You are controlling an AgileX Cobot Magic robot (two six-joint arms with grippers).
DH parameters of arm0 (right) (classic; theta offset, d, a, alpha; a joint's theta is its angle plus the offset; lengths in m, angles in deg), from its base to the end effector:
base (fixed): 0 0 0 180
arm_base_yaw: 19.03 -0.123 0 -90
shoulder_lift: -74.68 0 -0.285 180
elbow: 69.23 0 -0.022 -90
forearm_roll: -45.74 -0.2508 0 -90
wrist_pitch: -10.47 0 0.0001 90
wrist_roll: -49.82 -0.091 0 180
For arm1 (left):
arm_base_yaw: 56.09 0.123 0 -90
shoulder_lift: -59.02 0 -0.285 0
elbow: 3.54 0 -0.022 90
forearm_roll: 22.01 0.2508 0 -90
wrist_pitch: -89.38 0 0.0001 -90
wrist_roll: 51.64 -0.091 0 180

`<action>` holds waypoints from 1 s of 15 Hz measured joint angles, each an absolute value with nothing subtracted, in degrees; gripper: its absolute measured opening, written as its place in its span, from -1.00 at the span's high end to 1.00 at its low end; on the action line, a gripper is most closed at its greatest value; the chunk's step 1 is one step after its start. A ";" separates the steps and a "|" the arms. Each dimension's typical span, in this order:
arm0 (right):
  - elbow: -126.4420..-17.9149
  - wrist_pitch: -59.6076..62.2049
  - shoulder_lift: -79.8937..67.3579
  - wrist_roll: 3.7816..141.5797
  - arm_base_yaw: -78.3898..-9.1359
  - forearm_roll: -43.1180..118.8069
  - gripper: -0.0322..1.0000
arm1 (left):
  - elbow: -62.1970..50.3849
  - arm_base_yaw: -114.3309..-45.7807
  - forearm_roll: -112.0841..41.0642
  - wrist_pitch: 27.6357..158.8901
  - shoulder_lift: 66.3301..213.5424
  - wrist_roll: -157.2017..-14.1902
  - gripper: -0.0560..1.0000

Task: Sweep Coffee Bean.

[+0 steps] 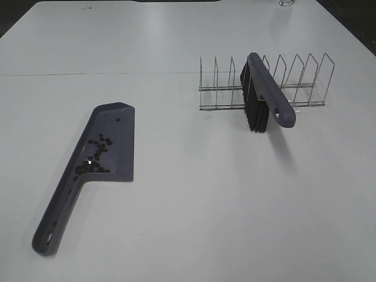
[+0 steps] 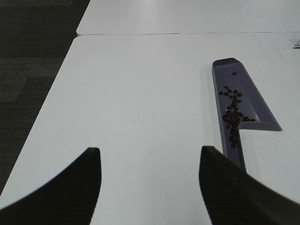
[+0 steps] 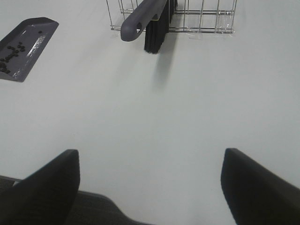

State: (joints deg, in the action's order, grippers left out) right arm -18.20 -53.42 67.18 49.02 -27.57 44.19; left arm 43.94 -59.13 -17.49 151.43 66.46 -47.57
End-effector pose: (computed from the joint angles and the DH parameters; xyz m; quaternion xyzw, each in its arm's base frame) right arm -0.0037 0.0017 0.2610 -0.0598 0.8743 0.0527 0.4789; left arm -0.0087 0.0068 0.2809 -0.0101 0.8518 0.0069 0.5238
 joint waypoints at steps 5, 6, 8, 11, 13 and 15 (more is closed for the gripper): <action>-18.20 -53.42 67.18 49.47 -27.57 44.94 -0.48 | 43.94 -59.13 -20.81 151.32 66.46 -47.51 -0.16; -18.20 -53.42 67.18 49.82 -27.57 45.74 -0.48 | 43.94 -59.13 -22.01 151.32 66.46 -47.80 -0.16; -18.20 -53.42 67.18 50.56 -27.57 46.03 -0.48 | 43.94 -59.13 -22.01 151.32 66.46 -47.80 -0.16; -18.20 -53.42 67.18 50.62 -27.57 46.03 -0.48 | 43.94 -59.13 -22.01 151.32 66.46 -47.80 -0.17; -18.20 -53.42 67.18 50.73 -27.57 46.03 -0.48 | 43.94 -59.13 -22.01 151.32 66.41 -47.80 -0.17; -18.20 -53.42 67.18 50.73 -27.57 46.03 -0.48 | 43.94 -59.13 -22.01 151.32 66.41 -47.80 -0.17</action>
